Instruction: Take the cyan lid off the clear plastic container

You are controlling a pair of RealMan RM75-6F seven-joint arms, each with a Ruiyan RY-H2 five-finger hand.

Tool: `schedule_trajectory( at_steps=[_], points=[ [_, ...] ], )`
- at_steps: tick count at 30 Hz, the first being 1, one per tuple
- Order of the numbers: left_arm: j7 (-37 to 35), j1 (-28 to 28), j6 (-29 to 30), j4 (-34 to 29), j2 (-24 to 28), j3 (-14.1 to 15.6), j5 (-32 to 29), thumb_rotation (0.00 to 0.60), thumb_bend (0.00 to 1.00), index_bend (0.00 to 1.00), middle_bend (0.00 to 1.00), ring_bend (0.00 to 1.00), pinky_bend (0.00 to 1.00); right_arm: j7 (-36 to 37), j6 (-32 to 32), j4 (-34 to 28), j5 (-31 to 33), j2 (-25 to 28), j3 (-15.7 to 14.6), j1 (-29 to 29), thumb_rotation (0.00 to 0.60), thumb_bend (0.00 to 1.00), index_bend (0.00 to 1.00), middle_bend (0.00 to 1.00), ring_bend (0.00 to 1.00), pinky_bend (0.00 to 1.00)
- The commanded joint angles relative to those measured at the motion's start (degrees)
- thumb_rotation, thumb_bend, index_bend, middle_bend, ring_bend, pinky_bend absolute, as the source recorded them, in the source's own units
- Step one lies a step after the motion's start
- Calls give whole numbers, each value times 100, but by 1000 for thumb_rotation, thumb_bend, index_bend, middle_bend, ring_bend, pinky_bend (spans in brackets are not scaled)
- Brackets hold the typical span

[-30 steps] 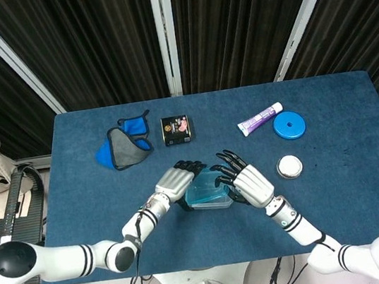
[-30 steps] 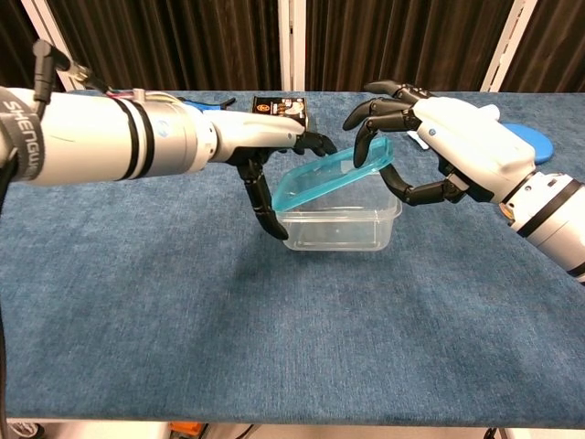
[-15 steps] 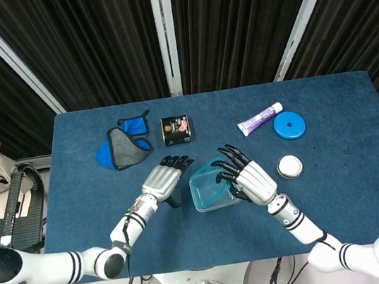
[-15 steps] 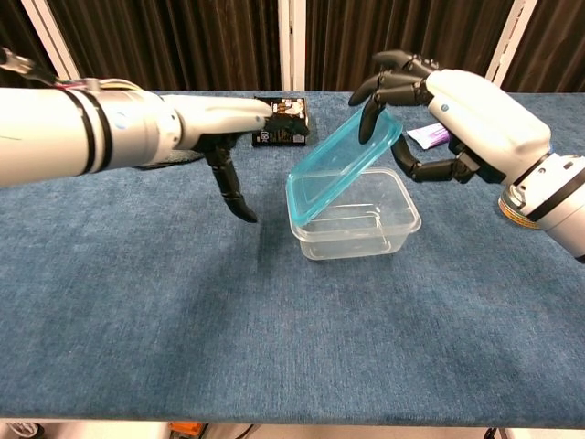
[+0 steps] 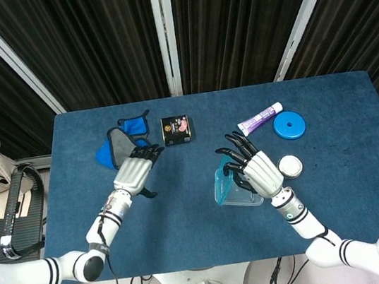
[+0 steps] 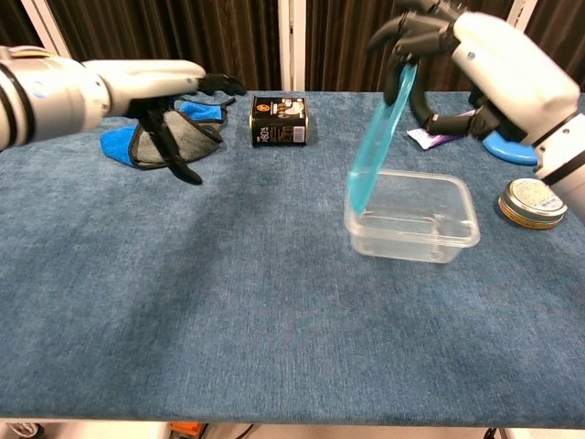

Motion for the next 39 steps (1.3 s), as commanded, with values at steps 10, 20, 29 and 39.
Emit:
schedule_trajectory(
  at_steps=[10, 20, 29, 39],
  points=[
    [-249, 530, 176, 80, 330, 30, 296, 600, 86, 0, 0, 0, 0, -188, 139, -180, 392, 509, 465, -40, 600, 627, 727, 249, 0, 0],
    [-356, 1057, 512, -201, 645, 169, 693, 600, 86, 0, 0, 0, 0, -1255, -1791, -692, 1371, 1693, 460, 17, 600, 628, 713, 246, 0, 0],
    [-204, 1535, 927, -588, 933, 285, 859, 600, 86, 0, 0, 0, 0, -1401, -3352, -38, 2149, 1306, 709, 690, 600, 627, 667, 225, 0, 0],
    [-299, 1859, 923, -864, 1394, 213, 744, 600, 86, 0, 0, 0, 0, -2364, -4462, 194, 3128, 1027, 966, 1217, 600, 118, 0, 0, 0, 0]
  ],
)
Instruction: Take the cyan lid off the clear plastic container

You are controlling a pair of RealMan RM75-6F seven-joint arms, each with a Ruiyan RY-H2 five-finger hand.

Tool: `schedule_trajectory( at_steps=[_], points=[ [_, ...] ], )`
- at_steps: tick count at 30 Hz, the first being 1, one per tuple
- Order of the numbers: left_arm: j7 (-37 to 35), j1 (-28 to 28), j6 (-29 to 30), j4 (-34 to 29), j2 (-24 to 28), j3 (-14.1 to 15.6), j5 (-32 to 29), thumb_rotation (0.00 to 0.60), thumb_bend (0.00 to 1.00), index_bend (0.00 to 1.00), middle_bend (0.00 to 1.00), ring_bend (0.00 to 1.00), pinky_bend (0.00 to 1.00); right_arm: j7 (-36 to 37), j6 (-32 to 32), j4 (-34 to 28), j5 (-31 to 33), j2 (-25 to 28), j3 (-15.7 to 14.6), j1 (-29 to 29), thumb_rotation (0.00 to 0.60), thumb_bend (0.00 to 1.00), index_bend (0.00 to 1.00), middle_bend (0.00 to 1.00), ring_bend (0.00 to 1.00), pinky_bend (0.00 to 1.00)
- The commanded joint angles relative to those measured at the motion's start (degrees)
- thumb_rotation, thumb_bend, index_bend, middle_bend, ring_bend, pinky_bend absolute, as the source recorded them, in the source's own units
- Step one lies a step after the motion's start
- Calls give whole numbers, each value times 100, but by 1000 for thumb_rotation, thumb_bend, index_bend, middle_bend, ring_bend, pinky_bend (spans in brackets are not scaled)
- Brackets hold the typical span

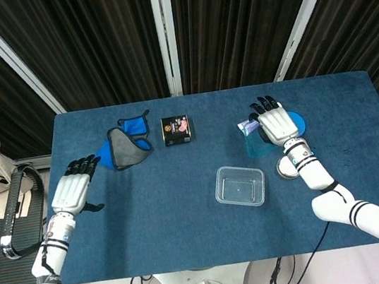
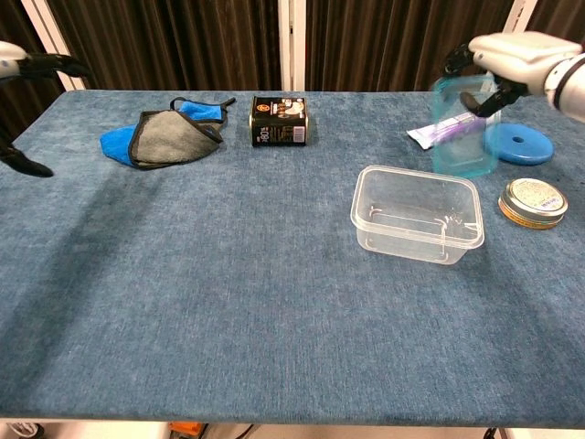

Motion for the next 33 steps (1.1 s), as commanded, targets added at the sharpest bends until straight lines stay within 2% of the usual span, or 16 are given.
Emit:
schedule_trajectory(
  at_steps=[1, 4, 8, 13, 18, 24, 29, 33],
  points=[
    [-70, 103, 15, -25, 120, -38, -36, 600, 86, 0, 0, 0, 0, -449, -112, -125, 407, -28, 178, 166, 600, 69, 0, 0, 0, 0],
    [-104, 226, 113, -5, 228, -47, 34, 600, 86, 0, 0, 0, 0, -550, 187, -520, 426, 193, 207, 39, 600, 35, 0, 0, 0, 0],
    [-212, 486, 484, 211, 273, -5, 456, 600, 87, 0, 0, 0, 0, -483, 792, -1595, 276, 802, 87, -448, 600, 61, 0, 1, 0, 0],
    [-236, 917, 1106, 738, 326, 195, 1198, 600, 87, 18, 0, 0, 0, -212, 2108, -2947, -393, 1690, -382, -1457, 600, 214, 20, 120, 0, 0],
    [-366, 1478, 1811, 679, 429, 281, 1518, 600, 88, 34, 0, 0, 0, 163, 3236, -3820, -1071, 2386, -921, -2394, 600, 234, 51, 125, 0, 0],
    [-130, 2128, 2656, 199, 561, 467, 1966, 600, 87, 34, 0, 0, 0, 473, 4097, -4164, -1613, 2776, -1492, -3245, 600, 239, 39, 90, 0, 0],
    [203, 2581, 3121, -172, 598, 710, 2395, 600, 87, 34, 0, 0, 0, 855, 4496, -4077, -1895, 2813, -1735, -3672, 600, 238, 21, 77, 0, 0],
    [459, 2871, 3202, -404, 634, 901, 2561, 600, 87, 34, 0, 0, 0, 1180, 4555, -3972, -2062, 2849, -1888, -3863, 600, 242, 14, 74, 0, 0]
  ],
)
